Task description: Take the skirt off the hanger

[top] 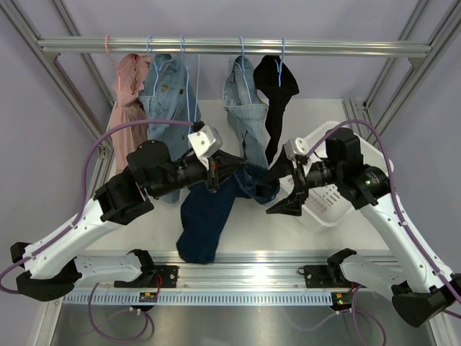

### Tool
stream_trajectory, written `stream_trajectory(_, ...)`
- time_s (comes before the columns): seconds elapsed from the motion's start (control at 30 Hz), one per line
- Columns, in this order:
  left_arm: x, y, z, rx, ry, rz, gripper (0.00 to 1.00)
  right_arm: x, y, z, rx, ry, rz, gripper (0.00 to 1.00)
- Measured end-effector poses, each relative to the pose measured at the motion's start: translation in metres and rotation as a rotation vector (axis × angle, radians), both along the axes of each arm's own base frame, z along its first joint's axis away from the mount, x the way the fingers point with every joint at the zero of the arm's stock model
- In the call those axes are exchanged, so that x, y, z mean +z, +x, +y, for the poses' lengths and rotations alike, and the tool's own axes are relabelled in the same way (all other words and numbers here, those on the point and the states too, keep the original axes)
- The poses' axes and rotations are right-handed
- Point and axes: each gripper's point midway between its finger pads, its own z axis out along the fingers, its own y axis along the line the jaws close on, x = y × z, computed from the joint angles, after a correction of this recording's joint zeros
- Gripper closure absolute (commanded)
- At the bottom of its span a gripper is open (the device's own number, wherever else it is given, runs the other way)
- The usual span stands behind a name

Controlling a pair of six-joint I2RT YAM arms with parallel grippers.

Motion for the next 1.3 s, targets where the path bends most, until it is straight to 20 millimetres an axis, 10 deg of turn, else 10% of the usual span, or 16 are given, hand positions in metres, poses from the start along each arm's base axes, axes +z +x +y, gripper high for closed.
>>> stream_trajectory(0.43, 0.068, 0.002, -0.042, -0.099, -0.117, -0.014, 1.0, 0.036, 0.053, 0.039, -0.133, 0.107, 0.143, 0.09)
stream_trajectory(0.7, 0.076, 0.006, -0.048, -0.094, -0.148, -0.022, 1.0, 0.049, 0.052, 0.049, -0.093, 0.142, 0.218, 1.0)
stream_trajectory(0.8, 0.08, 0.009, -0.046, -0.078, -0.164, -0.032, 0.98, 0.055, 0.05, 0.048, -0.087, 0.14, 0.216, 1.0)
stream_trajectory(1.07, 0.102, 0.013, 0.016, 0.123, -0.258, -0.077, 0.16, 0.104, 0.052, 0.029, -0.141, 0.129, 0.13, 1.0)
stream_trajectory(1.3, 0.109, 0.01, 0.102, 0.354, -0.329, -0.094, 0.01, 0.175, 0.09, -0.039, -0.368, 0.214, 0.033, 1.0)
